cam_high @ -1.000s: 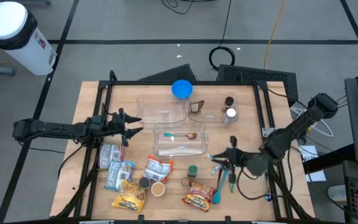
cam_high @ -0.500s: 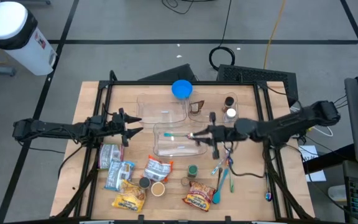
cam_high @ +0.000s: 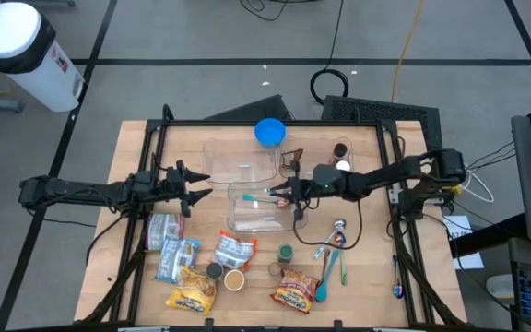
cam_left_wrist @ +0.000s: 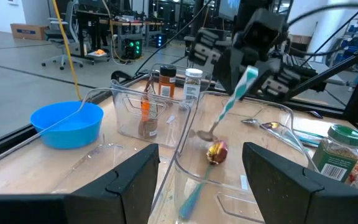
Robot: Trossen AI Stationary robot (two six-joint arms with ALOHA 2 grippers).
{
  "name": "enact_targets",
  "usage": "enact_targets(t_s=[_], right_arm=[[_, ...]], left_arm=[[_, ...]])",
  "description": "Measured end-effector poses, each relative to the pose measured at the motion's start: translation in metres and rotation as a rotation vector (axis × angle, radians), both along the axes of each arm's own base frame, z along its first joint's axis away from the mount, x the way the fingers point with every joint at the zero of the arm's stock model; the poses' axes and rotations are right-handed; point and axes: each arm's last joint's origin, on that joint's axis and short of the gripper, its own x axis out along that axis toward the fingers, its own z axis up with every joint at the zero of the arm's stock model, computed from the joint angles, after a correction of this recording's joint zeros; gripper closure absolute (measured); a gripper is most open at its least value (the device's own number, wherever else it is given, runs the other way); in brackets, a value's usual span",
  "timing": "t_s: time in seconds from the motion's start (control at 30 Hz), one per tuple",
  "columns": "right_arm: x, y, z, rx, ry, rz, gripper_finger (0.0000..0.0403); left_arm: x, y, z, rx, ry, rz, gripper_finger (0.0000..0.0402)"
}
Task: Pick & Place Food Item
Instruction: Put the bottom blue patterned spoon into the bottom transparent bin
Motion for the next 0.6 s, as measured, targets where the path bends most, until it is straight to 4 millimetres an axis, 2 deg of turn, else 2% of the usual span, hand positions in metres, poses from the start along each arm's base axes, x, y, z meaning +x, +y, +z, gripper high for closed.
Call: enact_targets(t_s=[0.3, 0.6], right_arm=[[0.0013, 0.0000, -0.0059, 0.001, 0.023, 0.000, 0.0363], [0.0013, -0.0008, -0.0060, 0.038, 0.024, -0.044, 0.0322]], left_arm=[[0.0000, 0.0000, 0.0000, 0.000, 0.000, 0.000, 0.0160], [0.0000, 0.0000, 0.0000, 0.000, 0.000, 0.000, 0.0160]])
